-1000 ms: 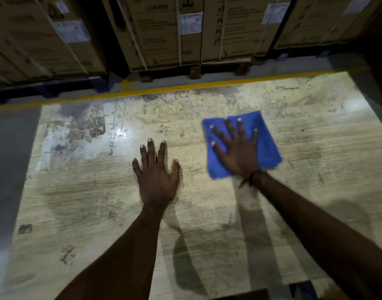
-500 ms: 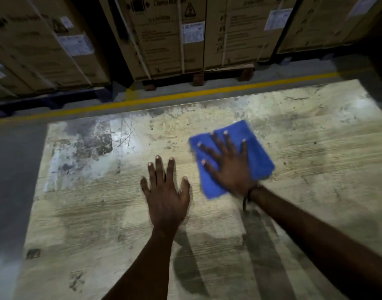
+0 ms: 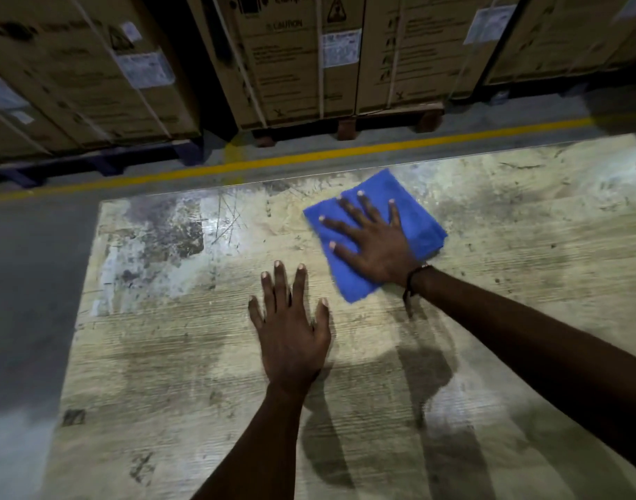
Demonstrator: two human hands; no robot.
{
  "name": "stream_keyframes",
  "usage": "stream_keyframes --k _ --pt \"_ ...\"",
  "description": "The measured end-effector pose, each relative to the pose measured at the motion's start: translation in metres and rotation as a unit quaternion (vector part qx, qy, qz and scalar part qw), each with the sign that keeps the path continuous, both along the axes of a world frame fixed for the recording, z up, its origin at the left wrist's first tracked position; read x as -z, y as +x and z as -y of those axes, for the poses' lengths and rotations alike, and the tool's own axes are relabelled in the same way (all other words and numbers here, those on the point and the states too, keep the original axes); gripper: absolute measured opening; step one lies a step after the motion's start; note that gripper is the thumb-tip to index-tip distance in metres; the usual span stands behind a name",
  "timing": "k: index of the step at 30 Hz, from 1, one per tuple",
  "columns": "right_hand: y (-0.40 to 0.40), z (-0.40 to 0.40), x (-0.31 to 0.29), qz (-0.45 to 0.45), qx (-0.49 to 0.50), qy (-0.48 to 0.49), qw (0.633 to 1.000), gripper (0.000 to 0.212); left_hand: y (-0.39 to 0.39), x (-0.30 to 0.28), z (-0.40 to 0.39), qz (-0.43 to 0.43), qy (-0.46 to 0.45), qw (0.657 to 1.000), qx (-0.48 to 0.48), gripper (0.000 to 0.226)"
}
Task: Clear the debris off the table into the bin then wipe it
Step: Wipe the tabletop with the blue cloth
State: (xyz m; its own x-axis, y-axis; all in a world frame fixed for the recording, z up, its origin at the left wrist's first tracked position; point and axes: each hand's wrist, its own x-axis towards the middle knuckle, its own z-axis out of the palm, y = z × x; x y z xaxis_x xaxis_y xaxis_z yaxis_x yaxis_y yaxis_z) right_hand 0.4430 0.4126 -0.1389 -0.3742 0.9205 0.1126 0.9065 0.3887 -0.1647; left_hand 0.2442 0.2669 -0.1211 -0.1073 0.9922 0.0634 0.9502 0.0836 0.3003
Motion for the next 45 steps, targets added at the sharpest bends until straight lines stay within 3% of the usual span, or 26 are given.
stream_keyframes --k 3,6,9,12,17,19,22,27,30,33,35,37,42,45 --pt "0.014 -0.043 -0.009 -0.037 0.186 -0.031 0.981 0.059 0.001 0.000 0.000 -0.007 -0.005 1.000 0.003 0.070" --pt "-0.007 -0.051 -0.014 -0.082 0.258 -0.060 0.961 0.060 0.000 0.001 -0.001 -0.016 -0.006 1.000 0.004 0.070" --pt "-0.038 -0.005 -0.006 -0.047 0.135 -0.018 0.990 0.062 -0.001 0.003 0.000 -0.014 0.001 1.000 0.004 0.070" --pt "-0.019 0.029 -0.001 0.001 0.001 0.003 1.000 0.059 -0.001 0.003 0.000 -0.014 0.003 1.000 0.001 0.070" --pt "0.054 -0.048 -0.019 -0.040 0.234 -0.063 0.969 0.064 -0.001 0.002 0.001 0.002 -0.002 1.000 0.009 0.070" --pt "0.053 -0.057 -0.019 -0.064 0.274 -0.071 0.957 0.063 -0.001 0.001 0.000 0.003 -0.002 1.000 0.006 0.070" --pt "0.018 -0.028 -0.014 -0.055 0.226 -0.049 0.971 0.062 0.000 0.001 0.000 0.006 -0.002 1.000 0.004 0.070" --pt "0.018 0.065 -0.007 0.004 0.004 0.007 1.000 0.058 -0.001 0.002 -0.001 0.005 0.006 1.000 0.001 0.070" --pt "0.068 0.032 -0.009 0.028 0.101 0.007 0.995 0.057 0.000 0.002 0.000 0.007 -0.002 1.000 0.005 0.070" --pt "0.090 -0.013 -0.020 -0.025 0.236 -0.053 0.970 0.058 -0.001 0.001 0.000 0.008 -0.003 1.000 0.004 0.070" --pt "0.073 -0.017 -0.019 -0.045 0.275 -0.063 0.958 0.060 0.000 0.001 0.001 0.008 -0.002 1.000 0.004 0.070" --pt "0.043 0.005 -0.016 -0.034 0.247 -0.041 0.968 0.062 0.000 0.002 0.000 0.007 -0.003 1.000 0.004 0.070" --pt "0.011 0.129 -0.013 0.011 0.015 -0.010 1.000 0.060 -0.001 0.002 0.001 0.017 -0.005 1.000 0.002 0.070" --pt "0.055 0.098 -0.013 0.046 0.071 0.002 0.996 0.060 -0.001 0.000 0.001 0.015 -0.012 1.000 0.006 0.070"
